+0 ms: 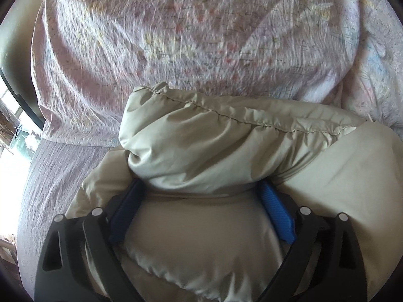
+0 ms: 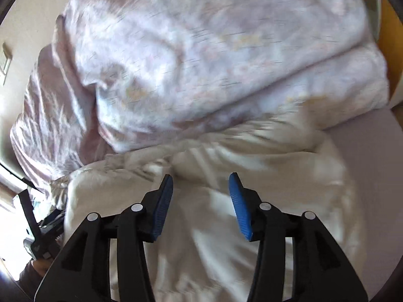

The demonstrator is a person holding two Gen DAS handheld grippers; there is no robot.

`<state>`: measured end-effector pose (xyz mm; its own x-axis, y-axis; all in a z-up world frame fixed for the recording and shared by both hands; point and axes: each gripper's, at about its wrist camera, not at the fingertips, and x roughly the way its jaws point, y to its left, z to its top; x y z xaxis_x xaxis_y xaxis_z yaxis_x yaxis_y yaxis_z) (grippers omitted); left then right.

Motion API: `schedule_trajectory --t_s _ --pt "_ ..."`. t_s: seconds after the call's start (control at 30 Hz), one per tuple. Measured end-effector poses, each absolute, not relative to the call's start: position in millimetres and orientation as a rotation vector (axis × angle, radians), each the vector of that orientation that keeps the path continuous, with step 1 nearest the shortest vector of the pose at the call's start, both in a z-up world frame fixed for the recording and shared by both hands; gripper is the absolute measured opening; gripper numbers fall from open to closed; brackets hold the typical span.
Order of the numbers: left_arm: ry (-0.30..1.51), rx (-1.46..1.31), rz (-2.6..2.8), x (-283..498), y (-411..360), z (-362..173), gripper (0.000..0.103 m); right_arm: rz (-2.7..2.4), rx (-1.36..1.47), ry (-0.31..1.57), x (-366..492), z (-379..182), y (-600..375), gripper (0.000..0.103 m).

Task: Fold large clothes

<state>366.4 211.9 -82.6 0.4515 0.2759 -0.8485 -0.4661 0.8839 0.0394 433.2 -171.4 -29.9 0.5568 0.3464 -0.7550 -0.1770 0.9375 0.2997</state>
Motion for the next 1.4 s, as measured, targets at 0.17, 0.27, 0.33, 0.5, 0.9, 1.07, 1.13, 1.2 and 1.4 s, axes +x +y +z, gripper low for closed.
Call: schedule_trajectory --t_s 0.17,0.27,0.33,0.5,0.9,1.07,1.13,1.2,1.4 --pt "1.002 -0.211 0.463 366.9 213.1 -84.4 0.093 0.208 0.116 0.954 437.0 -45.5 -195.1 0.048" --pt "0.998 -0.211 0.458 366.5 213.3 -85.2 0.094 0.15 0.05 0.959 437.7 -58.9 -197.7 0.048" --pt "0.993 -0.212 0.457 366.0 215.3 -86.9 0.095 0.134 0.03 0.956 440.6 -67.6 -197.9 0.049" --pt "0.98 -0.213 0.458 364.9 217.9 -92.8 0.097 0.107 -0.03 0.944 448.5 -79.0 -189.0 0.055" --pt "0.909 -0.201 0.483 362.1 209.2 -110.6 0.101 0.091 -0.082 0.811 439.3 -113.0 -167.8 0.064" --pt "0.878 -0.195 0.493 356.0 202.9 -117.8 0.101 0.088 -0.076 0.781 432.4 -118.5 -169.5 0.064" --pt "0.868 -0.194 0.494 354.6 201.3 -120.7 0.101 0.089 -0.073 0.774 432.7 -126.2 -160.1 0.064" --pt "0.859 -0.194 0.495 353.2 199.1 -124.8 0.101 0.09 -0.069 0.771 434.0 -128.7 -160.6 0.064" --pt "0.85 -0.194 0.496 351.1 196.6 -130.4 0.101 0.091 -0.066 0.767 434.0 -127.3 -164.0 0.065"
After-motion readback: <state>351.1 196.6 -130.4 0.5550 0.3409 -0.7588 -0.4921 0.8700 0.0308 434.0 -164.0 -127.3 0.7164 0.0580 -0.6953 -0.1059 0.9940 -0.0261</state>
